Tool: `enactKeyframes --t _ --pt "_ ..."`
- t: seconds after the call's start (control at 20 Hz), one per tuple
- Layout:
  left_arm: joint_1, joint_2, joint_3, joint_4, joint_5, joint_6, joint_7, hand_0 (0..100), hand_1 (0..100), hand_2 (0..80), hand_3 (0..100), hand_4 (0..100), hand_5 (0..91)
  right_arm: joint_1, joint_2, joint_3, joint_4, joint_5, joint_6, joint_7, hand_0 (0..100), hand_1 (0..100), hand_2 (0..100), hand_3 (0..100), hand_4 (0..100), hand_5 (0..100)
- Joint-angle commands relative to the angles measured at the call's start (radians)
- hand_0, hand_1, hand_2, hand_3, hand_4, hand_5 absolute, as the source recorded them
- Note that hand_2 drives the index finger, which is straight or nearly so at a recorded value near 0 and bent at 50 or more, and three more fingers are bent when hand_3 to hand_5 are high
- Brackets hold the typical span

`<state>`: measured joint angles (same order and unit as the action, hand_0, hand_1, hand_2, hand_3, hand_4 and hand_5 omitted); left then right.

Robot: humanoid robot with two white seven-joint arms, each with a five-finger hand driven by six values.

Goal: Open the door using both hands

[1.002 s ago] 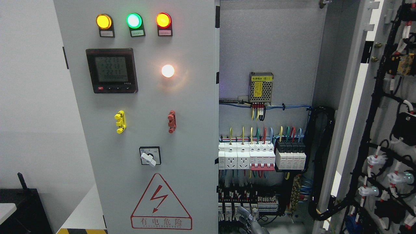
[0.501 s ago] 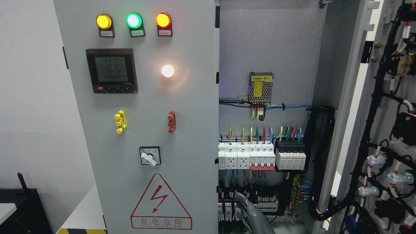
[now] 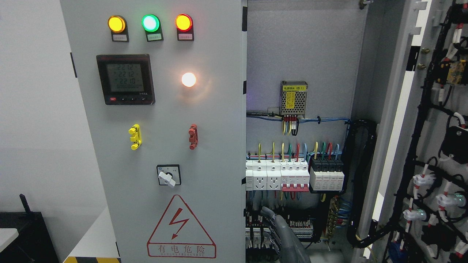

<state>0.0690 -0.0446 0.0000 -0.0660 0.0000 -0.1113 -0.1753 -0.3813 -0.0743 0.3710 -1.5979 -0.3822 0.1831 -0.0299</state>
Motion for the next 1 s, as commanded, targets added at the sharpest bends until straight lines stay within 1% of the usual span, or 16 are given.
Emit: enactKeyframes --t 0.0,0.3,0.5,0.95 --pt "0.0 0.0 0.012 0.0 -0.011 -0.004 0.0 0 0 0.0 0 3 0.0 -0.038 0.005 0.008 0.095 -0.015 0.004 0.002 11 0 0 0 0 0" --pt "0.0 0.0 0.012 0.0 -0.011 -0.004 0.0 0 0 0.0 0 3 0.0 -0.045 0.004 0.019 0.092 -0.052 0.006 0.002 11 0 0 0 0 0" --pt "0.0 0.0 0.012 0.0 -0.011 -0.004 0.0 0 0 0.0 0 3 0.0 -0.062 -0.001 0.049 0.091 -0.064 0.006 0.002 11 0 0 0 0 0" --pt "0.0 0.0 0.012 0.0 -0.011 -0.004 0.0 0 0 0.0 0 3 0.0 -0.076 -0.005 0.065 0.093 -0.069 0.006 0.002 11 0 0 0 0 0"
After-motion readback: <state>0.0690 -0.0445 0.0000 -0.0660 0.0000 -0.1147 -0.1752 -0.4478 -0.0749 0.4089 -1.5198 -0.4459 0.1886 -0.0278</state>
